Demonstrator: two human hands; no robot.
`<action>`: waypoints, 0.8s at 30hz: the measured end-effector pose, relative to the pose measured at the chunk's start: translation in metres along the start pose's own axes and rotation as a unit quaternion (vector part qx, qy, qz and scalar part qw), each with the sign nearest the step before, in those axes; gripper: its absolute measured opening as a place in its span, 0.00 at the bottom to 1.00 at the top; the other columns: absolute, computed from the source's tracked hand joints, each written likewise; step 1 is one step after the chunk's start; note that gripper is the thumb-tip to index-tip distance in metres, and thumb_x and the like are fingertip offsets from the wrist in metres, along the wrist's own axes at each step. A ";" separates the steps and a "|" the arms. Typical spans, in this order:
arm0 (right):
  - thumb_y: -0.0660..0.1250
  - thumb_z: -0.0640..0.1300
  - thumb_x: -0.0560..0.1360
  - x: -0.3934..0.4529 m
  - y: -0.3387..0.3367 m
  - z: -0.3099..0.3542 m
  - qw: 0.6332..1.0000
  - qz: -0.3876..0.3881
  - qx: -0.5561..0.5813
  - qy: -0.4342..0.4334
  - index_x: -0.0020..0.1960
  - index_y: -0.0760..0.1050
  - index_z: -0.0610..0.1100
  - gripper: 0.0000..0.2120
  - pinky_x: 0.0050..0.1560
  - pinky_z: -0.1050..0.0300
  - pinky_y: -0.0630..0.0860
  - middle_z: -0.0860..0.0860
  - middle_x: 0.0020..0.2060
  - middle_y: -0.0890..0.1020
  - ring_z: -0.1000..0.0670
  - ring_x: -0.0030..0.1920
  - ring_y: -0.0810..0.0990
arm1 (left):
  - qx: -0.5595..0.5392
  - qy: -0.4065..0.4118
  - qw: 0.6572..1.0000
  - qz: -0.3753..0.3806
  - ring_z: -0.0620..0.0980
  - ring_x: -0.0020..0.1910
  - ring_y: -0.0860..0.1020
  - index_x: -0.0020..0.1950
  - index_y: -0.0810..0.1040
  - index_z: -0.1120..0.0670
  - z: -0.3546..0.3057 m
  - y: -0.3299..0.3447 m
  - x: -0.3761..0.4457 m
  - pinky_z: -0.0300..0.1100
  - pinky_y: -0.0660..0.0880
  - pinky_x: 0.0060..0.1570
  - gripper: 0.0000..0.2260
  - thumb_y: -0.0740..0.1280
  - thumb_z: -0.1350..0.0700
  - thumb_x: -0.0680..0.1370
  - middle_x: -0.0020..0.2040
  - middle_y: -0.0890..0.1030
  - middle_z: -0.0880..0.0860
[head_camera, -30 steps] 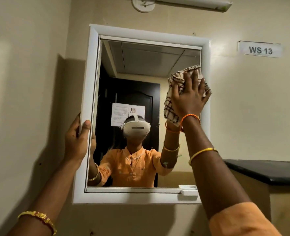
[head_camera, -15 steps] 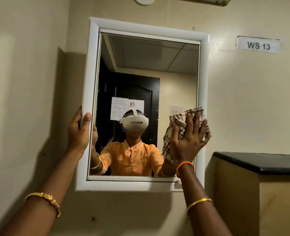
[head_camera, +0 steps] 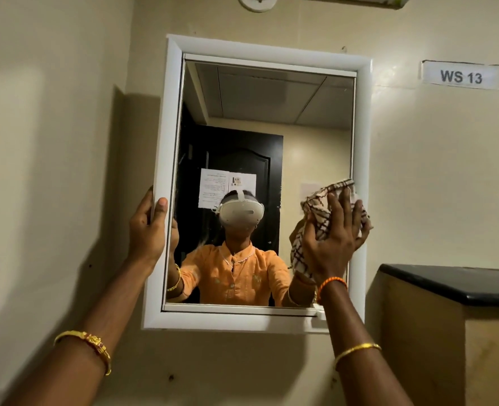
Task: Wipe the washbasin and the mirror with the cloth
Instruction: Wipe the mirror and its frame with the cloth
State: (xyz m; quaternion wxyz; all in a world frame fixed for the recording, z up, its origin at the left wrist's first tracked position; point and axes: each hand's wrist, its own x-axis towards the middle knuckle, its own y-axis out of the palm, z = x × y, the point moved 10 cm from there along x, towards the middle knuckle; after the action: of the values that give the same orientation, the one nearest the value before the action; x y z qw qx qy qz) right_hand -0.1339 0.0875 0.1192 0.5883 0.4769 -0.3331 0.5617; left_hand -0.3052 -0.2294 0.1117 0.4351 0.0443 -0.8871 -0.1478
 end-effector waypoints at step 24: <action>0.59 0.55 0.64 0.035 0.027 0.048 0.995 0.013 0.101 0.012 0.67 0.71 0.48 0.32 0.74 0.47 0.42 0.45 0.75 0.61 0.46 0.76 0.55 | -0.019 -0.050 0.998 0.042 0.74 0.65 0.68 0.67 0.69 0.39 0.029 -0.003 0.009 0.73 0.64 0.62 0.27 0.63 0.34 0.69 0.66 0.70 0.70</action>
State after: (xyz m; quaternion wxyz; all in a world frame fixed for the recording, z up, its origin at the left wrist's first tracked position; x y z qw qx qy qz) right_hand -0.1487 0.0525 0.1723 0.5342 0.5223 -0.2736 0.6057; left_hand -0.3337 -0.2278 0.1006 0.3972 -0.0086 -0.9056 -0.1487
